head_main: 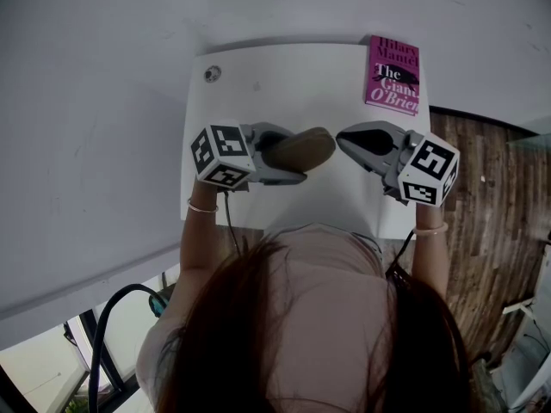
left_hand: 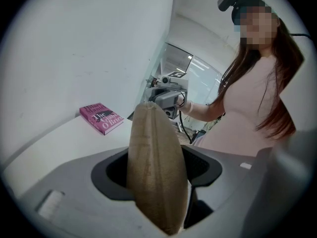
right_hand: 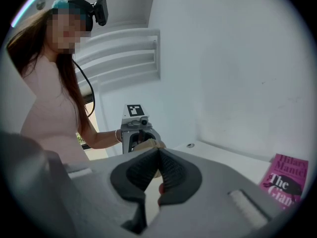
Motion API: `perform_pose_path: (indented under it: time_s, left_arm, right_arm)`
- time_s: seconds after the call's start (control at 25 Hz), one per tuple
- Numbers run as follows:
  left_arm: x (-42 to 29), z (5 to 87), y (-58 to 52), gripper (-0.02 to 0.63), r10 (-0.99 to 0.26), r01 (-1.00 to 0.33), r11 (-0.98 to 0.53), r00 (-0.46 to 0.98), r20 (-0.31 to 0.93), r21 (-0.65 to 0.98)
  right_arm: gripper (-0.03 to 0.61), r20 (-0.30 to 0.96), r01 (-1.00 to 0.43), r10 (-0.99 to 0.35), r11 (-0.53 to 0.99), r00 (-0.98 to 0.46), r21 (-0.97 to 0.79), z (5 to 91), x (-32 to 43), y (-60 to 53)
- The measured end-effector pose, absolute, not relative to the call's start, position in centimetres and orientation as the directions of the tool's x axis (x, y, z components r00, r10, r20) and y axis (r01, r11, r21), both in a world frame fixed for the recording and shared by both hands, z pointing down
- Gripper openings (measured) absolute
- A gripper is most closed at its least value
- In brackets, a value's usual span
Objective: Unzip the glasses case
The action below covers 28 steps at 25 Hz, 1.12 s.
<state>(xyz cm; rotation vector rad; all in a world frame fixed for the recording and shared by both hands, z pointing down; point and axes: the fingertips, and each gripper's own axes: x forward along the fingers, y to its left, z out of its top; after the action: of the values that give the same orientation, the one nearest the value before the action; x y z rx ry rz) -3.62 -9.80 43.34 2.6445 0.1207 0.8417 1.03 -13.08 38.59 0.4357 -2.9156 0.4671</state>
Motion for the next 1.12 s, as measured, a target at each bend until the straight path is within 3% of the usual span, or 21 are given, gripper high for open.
perform_pose_path:
  time_s: [1.12]
  left_arm:
    - [-3.90,42.93,-10.19,0.291,0.183,-0.028,-0.888,0.894,0.410,0.458]
  right_arm:
    - [0.003,0.213,-0.309,-0.253,0.904,-0.944,-0.296,39.54,1.23,-13.32]
